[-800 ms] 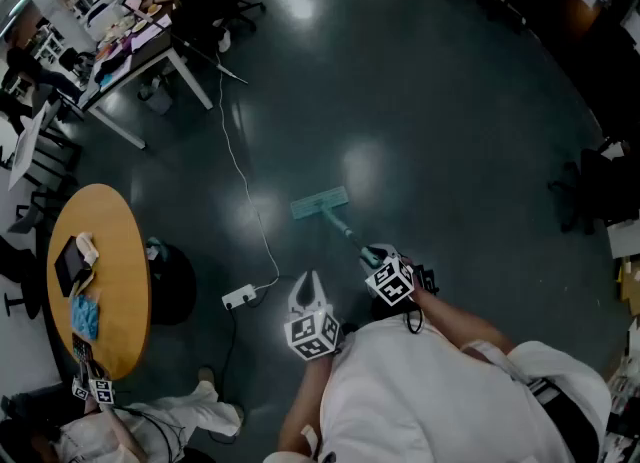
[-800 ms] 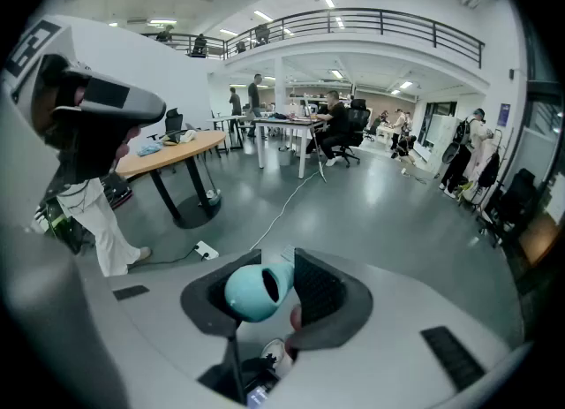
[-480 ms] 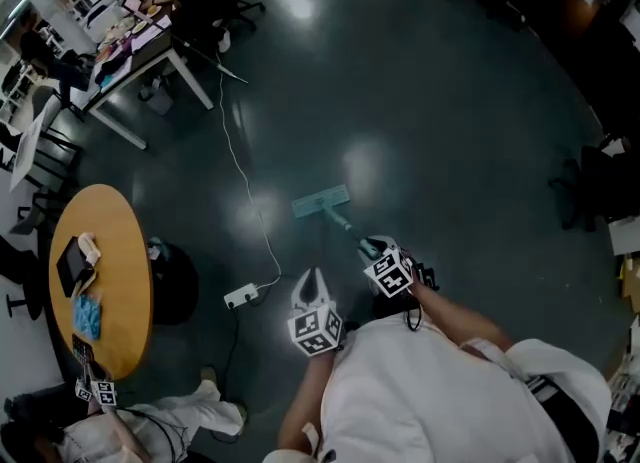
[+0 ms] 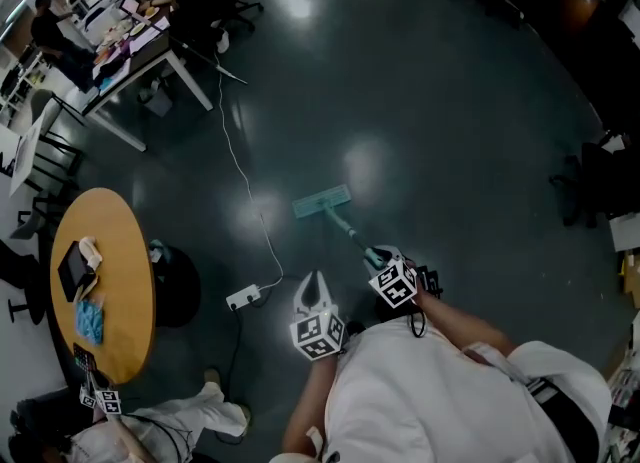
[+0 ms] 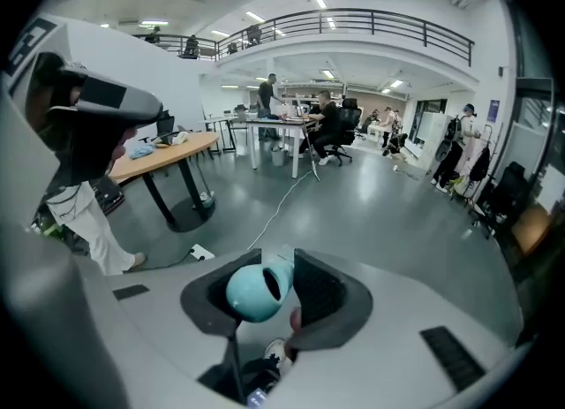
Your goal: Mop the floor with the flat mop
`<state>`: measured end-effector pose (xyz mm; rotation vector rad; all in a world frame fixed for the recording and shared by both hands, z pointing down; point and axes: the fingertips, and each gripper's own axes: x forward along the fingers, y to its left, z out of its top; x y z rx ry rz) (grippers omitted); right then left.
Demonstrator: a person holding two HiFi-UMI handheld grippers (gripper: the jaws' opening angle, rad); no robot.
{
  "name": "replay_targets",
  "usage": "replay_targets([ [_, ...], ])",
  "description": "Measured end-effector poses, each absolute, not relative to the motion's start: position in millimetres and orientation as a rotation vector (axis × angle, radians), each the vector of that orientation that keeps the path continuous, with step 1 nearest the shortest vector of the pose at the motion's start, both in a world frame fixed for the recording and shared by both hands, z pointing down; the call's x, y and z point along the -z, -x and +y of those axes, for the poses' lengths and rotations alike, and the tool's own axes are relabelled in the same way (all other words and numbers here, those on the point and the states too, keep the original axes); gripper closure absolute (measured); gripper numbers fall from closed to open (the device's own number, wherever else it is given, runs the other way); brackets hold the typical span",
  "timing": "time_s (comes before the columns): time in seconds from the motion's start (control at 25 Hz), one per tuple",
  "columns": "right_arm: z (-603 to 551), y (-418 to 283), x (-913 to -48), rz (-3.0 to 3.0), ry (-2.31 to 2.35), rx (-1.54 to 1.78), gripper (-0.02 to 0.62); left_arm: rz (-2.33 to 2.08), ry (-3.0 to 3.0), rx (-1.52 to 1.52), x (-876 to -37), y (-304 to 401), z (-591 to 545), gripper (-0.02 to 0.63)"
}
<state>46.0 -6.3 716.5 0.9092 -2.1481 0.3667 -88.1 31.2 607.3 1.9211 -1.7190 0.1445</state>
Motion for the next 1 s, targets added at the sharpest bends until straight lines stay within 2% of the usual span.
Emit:
replay_targets([
  [0.32, -13, -57, -748, -2.073, -0.968, -0.431, 0.476, -1.742, -1.899, -0.129, -599, 95, 10, 0.604],
  [0.8, -202, 19, -786, -2.094, -0.95, -0.309, 0.476, -1.781, -1.805, -0.152, -597, 92, -16, 0.606],
  [1.0, -222, 23, -786, -2.101, -0.924, -0.292, 0.476, -1.804, -1.778, -0.14, -599, 102, -10, 0.606],
])
